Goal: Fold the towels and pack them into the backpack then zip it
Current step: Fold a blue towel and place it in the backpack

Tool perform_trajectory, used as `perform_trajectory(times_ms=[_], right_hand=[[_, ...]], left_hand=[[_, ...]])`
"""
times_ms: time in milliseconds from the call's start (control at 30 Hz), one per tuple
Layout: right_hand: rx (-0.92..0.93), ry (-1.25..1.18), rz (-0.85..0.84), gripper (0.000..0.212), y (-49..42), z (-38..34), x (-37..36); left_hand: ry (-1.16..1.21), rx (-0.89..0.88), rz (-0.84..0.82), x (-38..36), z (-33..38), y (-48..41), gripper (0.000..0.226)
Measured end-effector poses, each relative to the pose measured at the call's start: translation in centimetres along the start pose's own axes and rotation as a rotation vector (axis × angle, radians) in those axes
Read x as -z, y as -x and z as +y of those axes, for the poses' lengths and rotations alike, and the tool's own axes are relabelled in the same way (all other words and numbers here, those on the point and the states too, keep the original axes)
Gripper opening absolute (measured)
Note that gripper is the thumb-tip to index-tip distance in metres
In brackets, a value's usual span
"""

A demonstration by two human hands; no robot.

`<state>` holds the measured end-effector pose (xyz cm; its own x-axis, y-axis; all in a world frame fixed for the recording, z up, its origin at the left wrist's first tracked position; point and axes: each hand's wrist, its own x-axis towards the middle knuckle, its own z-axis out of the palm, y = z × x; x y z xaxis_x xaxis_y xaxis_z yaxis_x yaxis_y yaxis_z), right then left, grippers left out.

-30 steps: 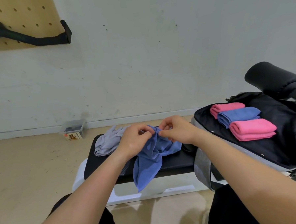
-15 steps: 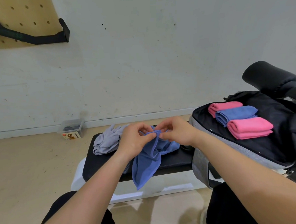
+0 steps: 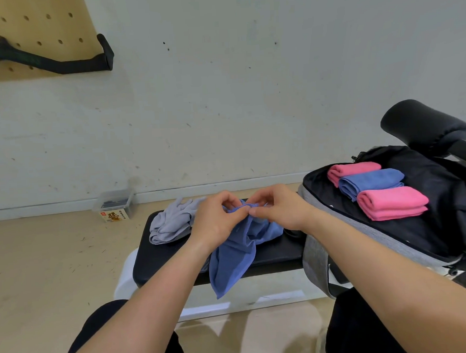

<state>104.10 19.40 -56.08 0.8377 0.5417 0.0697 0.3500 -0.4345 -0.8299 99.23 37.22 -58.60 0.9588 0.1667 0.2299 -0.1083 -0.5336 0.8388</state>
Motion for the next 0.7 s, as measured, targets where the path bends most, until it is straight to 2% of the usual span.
perform_trajectory(times_ms=[100,200,300,367,433,500,600,633,700], right_hand=[[-0.018,0.136,-0.001,0.010,-0.3,-0.6,0.5],[-0.013,0.265,0.048,0.015,-1.0,-2.2,1.7],[-0.011,0.330,0.173,0.020,-2.2,-4.1,3.4],[0.007,0.384,0.276,0.023,-3.3,-5.2,4.7],[0.008,0.394,0.368,0.026,-4.2,-6.1,6.0],[0.010,0.385,0.408,0.025,-4.9,-7.0,6.9],[0.065,0.383,0.407,0.024,-5.3,-7.9,7.5],[0.089,0.381,0.383,0.024,-5.2,-8.1,7.6],[0.129,0.387,0.309,0.025,-4.9,-8.4,7.7]], left_hand=[[-0.065,-0.063,-0.021,0.4,0.0,-0.2,0.015],[-0.259,-0.074,-0.057,0.9,0.3,-0.4,0.015],[-0.381,-0.088,-0.041,1.7,0.6,-0.2,0.029],[-0.554,-0.200,-0.033,2.4,1.1,0.5,0.039],[-0.635,-0.296,-0.087,2.9,1.6,1.2,0.039],[-0.627,-0.299,-0.211,3.4,2.2,1.6,0.043],[-0.448,-0.149,-0.440,4.2,2.9,1.8,0.056],[-0.343,-0.094,-0.430,4.4,3.0,1.7,0.054],[-0.230,-0.036,-0.262,4.6,2.9,1.1,0.043]])
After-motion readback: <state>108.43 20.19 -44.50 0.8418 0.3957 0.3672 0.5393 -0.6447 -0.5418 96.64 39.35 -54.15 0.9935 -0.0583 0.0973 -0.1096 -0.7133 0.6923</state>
